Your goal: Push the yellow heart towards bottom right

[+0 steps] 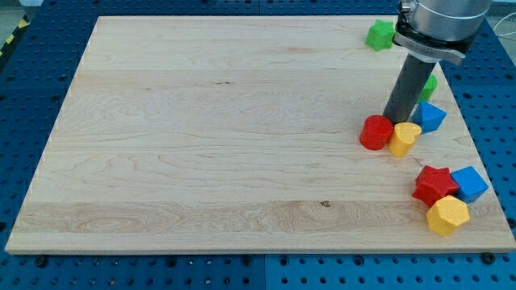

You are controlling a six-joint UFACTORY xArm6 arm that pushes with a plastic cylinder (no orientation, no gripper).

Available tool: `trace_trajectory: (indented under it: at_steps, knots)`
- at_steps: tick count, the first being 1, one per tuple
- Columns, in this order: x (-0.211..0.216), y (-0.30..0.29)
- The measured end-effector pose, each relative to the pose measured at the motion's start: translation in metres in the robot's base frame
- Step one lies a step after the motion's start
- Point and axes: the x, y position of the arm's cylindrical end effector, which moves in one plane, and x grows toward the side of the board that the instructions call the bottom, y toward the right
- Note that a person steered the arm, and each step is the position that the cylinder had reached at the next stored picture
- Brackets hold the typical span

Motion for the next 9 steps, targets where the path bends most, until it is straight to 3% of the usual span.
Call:
trace_trajectory:
  at_steps: [1, 4, 9]
  knots:
    - [0.000, 0.027]
    - [0.047, 0.022]
    - [0.038, -0.007]
